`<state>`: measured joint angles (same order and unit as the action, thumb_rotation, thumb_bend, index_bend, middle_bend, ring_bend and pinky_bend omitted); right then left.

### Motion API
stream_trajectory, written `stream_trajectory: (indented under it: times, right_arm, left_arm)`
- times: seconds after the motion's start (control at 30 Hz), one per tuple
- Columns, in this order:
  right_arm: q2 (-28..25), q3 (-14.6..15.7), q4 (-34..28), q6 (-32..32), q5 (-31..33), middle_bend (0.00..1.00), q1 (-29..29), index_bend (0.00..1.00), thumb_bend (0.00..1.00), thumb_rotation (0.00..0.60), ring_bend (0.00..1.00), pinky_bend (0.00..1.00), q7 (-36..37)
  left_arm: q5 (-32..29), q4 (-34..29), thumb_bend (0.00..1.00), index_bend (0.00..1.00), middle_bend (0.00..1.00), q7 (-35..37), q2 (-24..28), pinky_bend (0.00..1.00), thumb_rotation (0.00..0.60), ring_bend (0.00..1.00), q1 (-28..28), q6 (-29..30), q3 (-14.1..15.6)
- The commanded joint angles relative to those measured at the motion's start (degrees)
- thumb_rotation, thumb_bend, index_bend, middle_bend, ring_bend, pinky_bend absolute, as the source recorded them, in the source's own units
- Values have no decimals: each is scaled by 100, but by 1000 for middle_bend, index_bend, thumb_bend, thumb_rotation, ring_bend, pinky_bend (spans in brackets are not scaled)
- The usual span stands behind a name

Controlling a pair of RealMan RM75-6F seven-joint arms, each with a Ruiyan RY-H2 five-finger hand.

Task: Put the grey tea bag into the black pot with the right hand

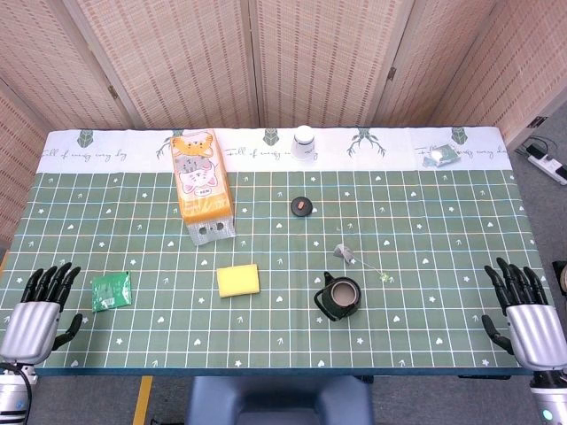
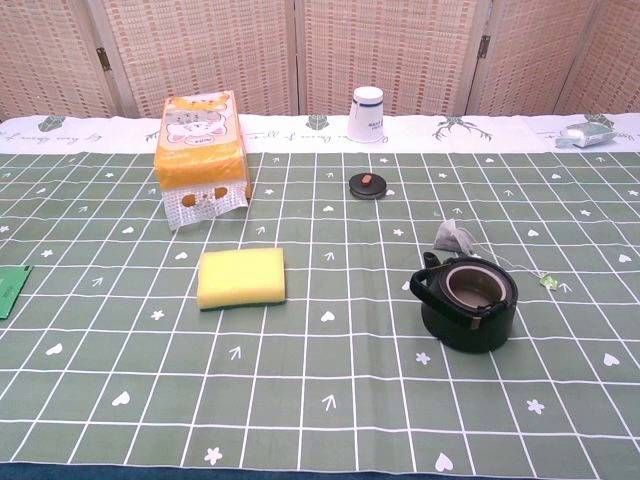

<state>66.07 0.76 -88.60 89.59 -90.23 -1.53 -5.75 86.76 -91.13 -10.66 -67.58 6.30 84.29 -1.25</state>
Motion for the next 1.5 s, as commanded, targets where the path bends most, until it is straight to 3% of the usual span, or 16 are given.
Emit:
stream_trajectory:
  times: [0.03,0.13,0.3,0.5,0.6,0.73,1.0,1.5]
  right_arm:
    - [31,-17,29,-106,-21,0,-64,0,386,600,0,0,-45]
    - [112,-44,120,-197,-68,0,-141,20,386,600,0,0,-201]
    - [180,-134,211,-709,-148,0,-528,139,387,600,0,0,-316]
    - [266,-457,565,-1718,-21,0,-1344,412,386,600,0,0,-183]
    - [491,-576,931,-2167,130,0,-1677,479,387,600,3,0,115]
    - [834,-589,1435,-2836,310,0,-2063,503,387,600,16,0,647]
    - [1611,-407,2499,-3328,163,0,-2517,489,387,600,15,0,1059]
    - [1997,-353,2771,-3781,253,0,-3008,479,386,600,15,0,944]
  left_arm:
    - [25,-37,375,39,0,-35,11,0,600,0,-49,80,15]
    - [-2,-63,374,38,0,-39,21,0,600,0,-84,129,5]
    - [43,-79,375,38,0,95,71,0,600,0,-103,181,3]
    - [48,-40,385,37,0,240,120,0,600,0,-114,222,-27]
    - [-11,-9,386,28,0,274,108,0,600,0,-112,200,-53]
    - [-154,66,385,16,0,294,74,0,600,0,-74,83,-104]
    - [-333,137,385,15,0,299,36,0,600,0,-33,-33,-174]
    - [-411,172,403,17,0,380,57,0,600,0,-36,-37,-217]
